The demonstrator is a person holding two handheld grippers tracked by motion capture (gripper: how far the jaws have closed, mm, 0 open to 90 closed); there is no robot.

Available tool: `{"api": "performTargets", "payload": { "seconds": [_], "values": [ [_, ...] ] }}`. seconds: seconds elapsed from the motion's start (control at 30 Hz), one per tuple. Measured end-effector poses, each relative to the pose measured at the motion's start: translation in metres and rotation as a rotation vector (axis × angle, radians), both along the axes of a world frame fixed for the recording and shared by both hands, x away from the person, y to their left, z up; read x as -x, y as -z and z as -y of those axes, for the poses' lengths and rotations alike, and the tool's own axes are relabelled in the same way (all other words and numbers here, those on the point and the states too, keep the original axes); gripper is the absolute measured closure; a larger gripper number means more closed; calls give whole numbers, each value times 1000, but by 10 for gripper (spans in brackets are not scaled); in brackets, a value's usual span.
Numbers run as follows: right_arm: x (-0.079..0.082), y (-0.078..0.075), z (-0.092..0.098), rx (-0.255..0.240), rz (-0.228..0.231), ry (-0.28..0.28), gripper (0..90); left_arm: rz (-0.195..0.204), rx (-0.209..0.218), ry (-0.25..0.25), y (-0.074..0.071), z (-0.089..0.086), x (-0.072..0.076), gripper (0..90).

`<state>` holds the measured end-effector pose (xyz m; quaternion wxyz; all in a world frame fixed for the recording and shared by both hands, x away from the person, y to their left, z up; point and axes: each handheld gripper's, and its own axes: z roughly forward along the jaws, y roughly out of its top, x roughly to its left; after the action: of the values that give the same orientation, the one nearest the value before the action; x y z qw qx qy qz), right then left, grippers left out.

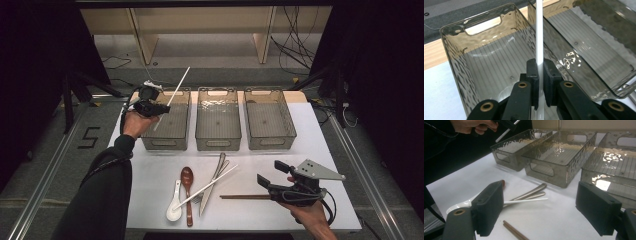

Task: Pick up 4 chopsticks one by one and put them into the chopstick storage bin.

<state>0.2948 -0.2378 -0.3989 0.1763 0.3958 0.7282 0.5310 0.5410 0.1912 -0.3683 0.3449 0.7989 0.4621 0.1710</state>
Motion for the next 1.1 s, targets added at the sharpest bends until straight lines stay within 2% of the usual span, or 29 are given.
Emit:
{"api": "performTargets", "payload": {
  "seconds": [0.3,0.8,1.1],
  "values": [
    [0,0,0,-2,1,-1,232,2,-27,-4,5,-4,-3,838],
    [0,0,-1,0,0,-5,232,-27,-67,-26,23,-9,-4,837],
    [1,0,-2,2,-2,-7,233,-44,-87,-57,33,-15,-5,834]
  ]
}}
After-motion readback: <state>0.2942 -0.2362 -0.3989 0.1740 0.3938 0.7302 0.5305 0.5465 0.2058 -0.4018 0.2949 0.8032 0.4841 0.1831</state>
